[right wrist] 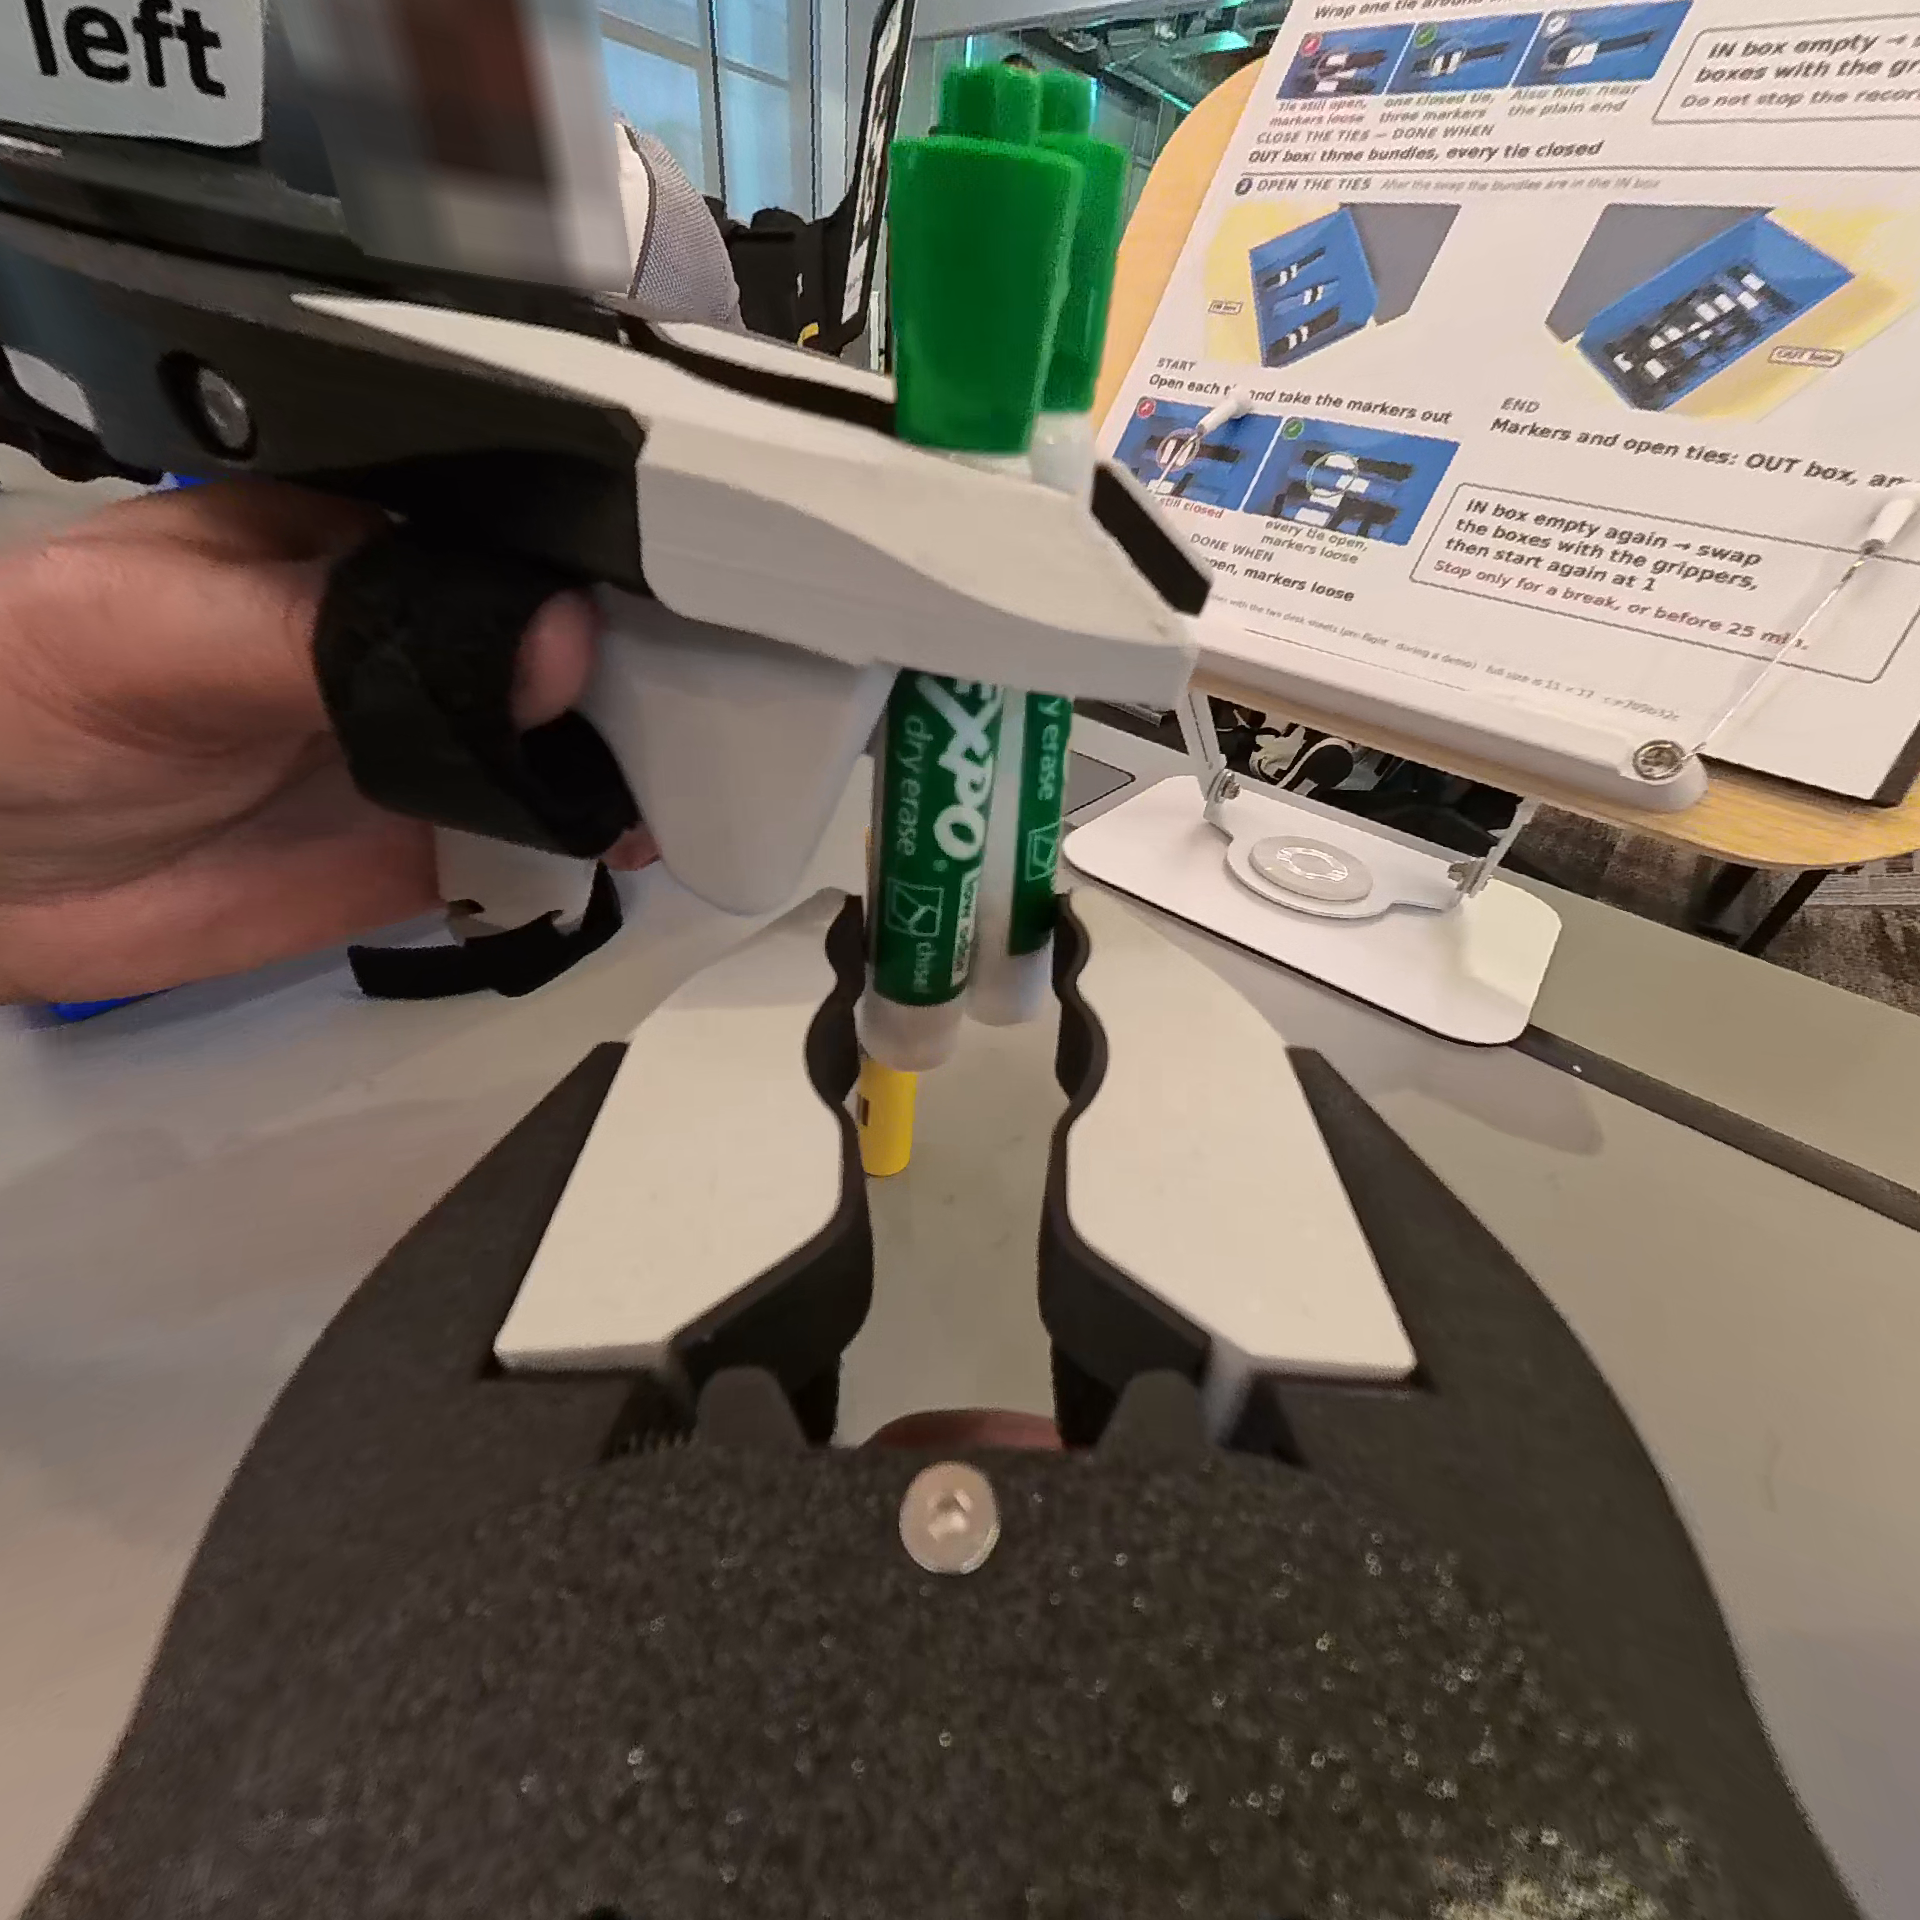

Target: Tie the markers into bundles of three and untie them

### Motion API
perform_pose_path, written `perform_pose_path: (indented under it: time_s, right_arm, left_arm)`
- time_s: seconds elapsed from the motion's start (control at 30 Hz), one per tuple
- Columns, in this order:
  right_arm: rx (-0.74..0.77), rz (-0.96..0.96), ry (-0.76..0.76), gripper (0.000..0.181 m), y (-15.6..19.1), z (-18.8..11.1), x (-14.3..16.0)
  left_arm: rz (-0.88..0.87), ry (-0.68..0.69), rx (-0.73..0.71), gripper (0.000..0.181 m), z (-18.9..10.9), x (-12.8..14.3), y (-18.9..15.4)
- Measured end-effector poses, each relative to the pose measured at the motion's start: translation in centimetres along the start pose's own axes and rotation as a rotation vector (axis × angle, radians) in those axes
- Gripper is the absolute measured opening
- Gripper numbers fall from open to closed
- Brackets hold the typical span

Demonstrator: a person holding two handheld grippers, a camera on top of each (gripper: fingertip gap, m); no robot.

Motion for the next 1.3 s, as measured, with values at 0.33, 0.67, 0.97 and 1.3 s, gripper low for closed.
perform_pose_path:
  time_s: [0.33, 0.67, 0.97, 1.3]
  right_arm:
    - [-0.010, 0.007, 0.005, 0.029, 0.1, 0.0, 0.1]
    - [-0.044, 0.051, 0.025, 0.040, 0.4, 0.4, 0.7]
    - [-0.064, 0.105, 0.072, 0.055, 1.0, 1.1, 1.7]
    - [-0.016, 0.086, 0.082, 0.020, 0.4, 0.6, 1.6]
  left_arm:
    - [0.013, 0.015, -0.002, 0.036, 0.1, 0.3, -0.1]
    - [-0.008, 0.003, -0.001, 0.036, 0.0, 0.3, 0.1]
    - [-0.006, -0.001, 0.025, 0.036, 0.4, 0.2, -1.1]
    - [-0.002, 0.012, 0.023, 0.036, 0.5, 0.5, -1.0]
Point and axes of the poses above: each gripper's, where its closed fingertips meet, z out along the fingers, x out of its underside, y = z × x across the jaws, the point moved 1 cm from there along -z, back along the fingers, and after that the axes turned 9 degrees about -x, right-handed, at the moved point
